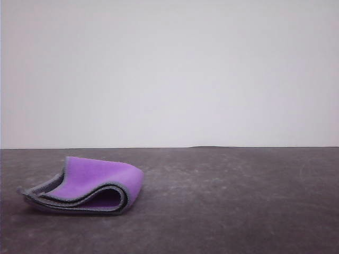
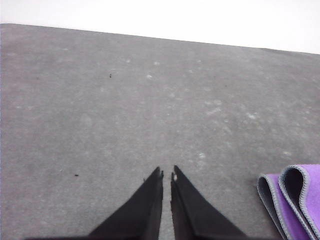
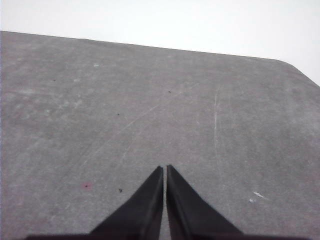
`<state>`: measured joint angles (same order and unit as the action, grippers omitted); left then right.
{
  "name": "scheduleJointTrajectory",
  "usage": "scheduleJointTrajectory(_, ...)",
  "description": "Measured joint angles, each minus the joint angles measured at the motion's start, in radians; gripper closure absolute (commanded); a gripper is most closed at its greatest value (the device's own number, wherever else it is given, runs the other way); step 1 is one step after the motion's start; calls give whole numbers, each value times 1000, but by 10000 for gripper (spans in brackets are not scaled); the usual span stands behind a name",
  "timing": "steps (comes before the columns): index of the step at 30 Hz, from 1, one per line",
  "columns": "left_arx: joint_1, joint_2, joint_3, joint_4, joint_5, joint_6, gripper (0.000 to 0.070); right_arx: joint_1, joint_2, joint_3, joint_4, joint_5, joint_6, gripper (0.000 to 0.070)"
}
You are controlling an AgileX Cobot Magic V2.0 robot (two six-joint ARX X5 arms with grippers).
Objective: Fold clothes
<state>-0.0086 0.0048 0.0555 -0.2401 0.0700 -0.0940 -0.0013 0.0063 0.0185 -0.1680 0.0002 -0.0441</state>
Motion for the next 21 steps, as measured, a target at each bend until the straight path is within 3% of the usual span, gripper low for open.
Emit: scheduleJointTrajectory(21, 0, 0, 0, 0, 0, 0, 683, 0, 0, 0, 0, 0, 0, 698)
